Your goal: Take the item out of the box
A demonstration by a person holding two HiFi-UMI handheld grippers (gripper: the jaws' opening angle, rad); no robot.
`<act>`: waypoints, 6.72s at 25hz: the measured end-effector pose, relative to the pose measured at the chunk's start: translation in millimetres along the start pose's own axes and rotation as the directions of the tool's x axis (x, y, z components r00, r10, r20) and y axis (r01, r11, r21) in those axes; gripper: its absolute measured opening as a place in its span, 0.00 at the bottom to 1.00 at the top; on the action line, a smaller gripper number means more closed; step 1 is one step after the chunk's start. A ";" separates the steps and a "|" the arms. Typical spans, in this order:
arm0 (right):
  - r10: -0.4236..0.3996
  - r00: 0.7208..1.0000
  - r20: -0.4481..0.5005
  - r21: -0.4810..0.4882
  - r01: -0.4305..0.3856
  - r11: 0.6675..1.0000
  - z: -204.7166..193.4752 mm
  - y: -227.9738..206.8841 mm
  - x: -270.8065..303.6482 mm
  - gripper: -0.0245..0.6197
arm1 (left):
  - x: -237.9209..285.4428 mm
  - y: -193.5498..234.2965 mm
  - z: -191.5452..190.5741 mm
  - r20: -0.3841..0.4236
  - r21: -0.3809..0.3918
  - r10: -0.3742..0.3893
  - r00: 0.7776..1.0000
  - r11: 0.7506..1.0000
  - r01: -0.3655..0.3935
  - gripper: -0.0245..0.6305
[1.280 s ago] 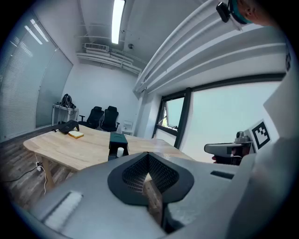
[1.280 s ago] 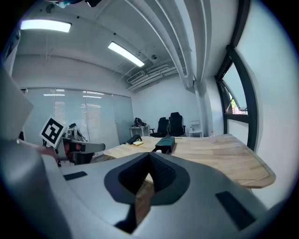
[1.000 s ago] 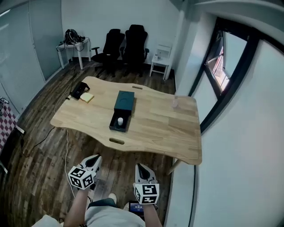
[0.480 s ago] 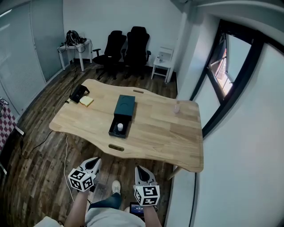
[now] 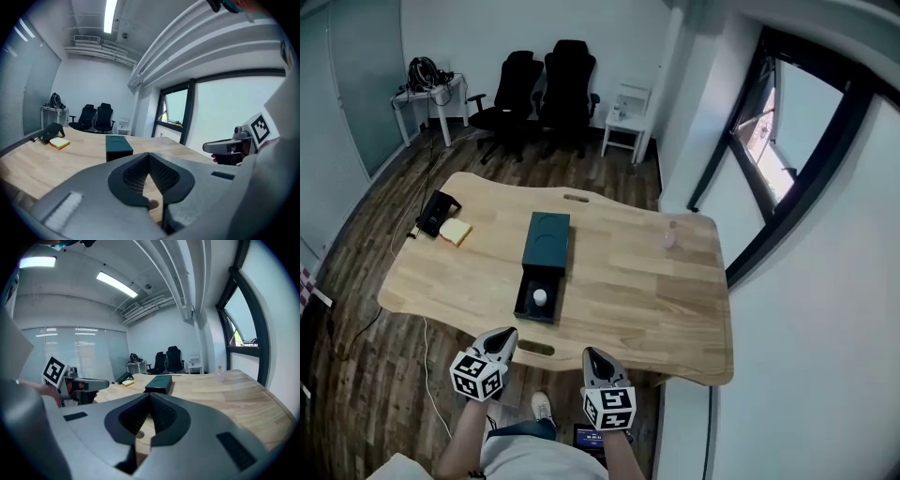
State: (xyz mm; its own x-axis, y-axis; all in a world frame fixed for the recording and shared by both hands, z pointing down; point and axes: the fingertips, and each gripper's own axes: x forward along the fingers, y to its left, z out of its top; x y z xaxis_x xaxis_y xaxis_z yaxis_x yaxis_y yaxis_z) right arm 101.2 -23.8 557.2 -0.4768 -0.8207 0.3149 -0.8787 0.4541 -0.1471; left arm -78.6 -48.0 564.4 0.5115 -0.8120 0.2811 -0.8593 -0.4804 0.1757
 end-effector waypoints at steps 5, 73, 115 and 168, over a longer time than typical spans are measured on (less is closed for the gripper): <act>-0.027 0.999 -0.018 0.006 0.027 1.000 9.6 -3.4 56.3 0.05 | 34.5 49.9 18.0 0.004 0.006 -0.008 1.000 1.000 0.008 0.04; -0.030 0.975 -0.222 0.153 0.065 0.986 -37.7 -88.3 195.6 0.05 | 202.4 80.7 -92.6 -0.475 0.125 -0.176 0.862 0.956 0.264 0.35; -0.148 0.974 -0.169 -0.007 0.149 0.989 -9.1 -86.2 162.7 0.05 | 184.0 92.9 -56.6 -0.463 0.246 -0.060 0.884 0.950 0.193 0.30; -0.202 0.979 -0.034 -0.001 0.202 0.979 29.1 -70.4 132.1 0.05 | 130.7 82.0 41.0 -0.140 0.105 -0.119 0.983 0.985 0.135 0.30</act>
State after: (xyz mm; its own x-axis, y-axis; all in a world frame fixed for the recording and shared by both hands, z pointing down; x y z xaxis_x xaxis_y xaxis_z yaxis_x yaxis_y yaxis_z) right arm 99.5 -174.3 581.9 -0.2882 -0.8832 0.3699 -0.9570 0.2789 -0.0796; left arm -82.5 -207.1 576.9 0.6063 -0.6945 0.3872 -0.7786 -0.6176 0.1114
